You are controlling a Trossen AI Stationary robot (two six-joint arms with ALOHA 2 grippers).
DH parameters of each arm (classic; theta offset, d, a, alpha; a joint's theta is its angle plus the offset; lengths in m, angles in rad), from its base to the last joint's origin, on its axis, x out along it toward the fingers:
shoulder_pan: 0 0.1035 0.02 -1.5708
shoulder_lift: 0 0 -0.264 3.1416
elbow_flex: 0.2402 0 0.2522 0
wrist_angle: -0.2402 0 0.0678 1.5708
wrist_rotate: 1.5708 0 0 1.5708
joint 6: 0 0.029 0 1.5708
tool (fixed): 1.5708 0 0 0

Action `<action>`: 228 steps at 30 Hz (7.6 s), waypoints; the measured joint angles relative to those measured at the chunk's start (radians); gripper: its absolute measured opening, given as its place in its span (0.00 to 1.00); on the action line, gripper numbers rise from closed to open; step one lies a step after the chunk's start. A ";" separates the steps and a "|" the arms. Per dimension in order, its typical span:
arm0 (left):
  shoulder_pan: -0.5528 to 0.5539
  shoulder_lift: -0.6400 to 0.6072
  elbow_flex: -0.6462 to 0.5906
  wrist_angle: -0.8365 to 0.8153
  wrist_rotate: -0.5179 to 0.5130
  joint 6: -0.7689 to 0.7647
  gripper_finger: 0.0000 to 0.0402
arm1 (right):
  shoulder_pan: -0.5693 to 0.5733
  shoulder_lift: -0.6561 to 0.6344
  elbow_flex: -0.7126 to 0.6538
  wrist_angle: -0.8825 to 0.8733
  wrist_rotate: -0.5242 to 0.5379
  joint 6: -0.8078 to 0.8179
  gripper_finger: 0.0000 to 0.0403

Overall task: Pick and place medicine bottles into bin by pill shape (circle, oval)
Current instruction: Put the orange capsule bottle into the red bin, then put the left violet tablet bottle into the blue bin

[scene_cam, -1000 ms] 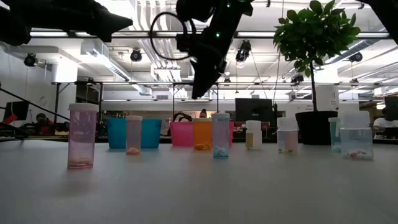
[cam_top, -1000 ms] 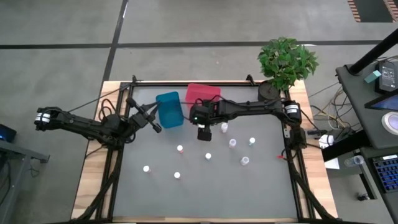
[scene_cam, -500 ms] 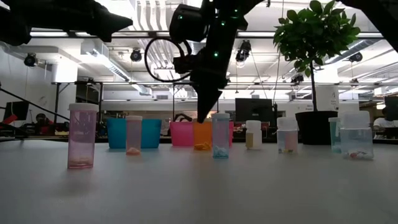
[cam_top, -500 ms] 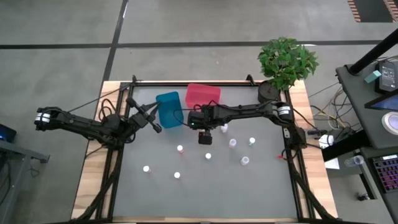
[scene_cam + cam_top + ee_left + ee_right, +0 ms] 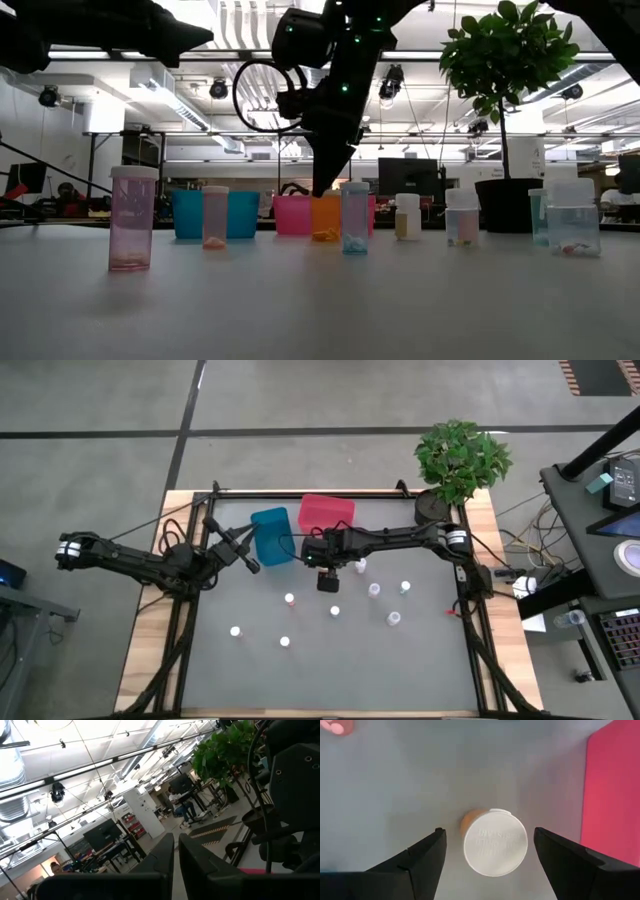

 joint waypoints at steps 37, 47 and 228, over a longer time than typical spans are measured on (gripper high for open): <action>0.000 0.000 0.000 0.000 0.000 -0.005 0.02 | -0.012 -0.008 0.011 -0.005 0.000 -0.006 0.55; 0.000 0.000 0.000 0.000 0.000 -0.010 0.02 | -0.123 -0.011 0.277 -0.103 0.000 -0.014 0.51; -0.257 0.313 0.708 -1.382 0.633 -2.201 0.02 | 0.103 -1.375 -1.368 1.482 -0.225 -0.440 0.56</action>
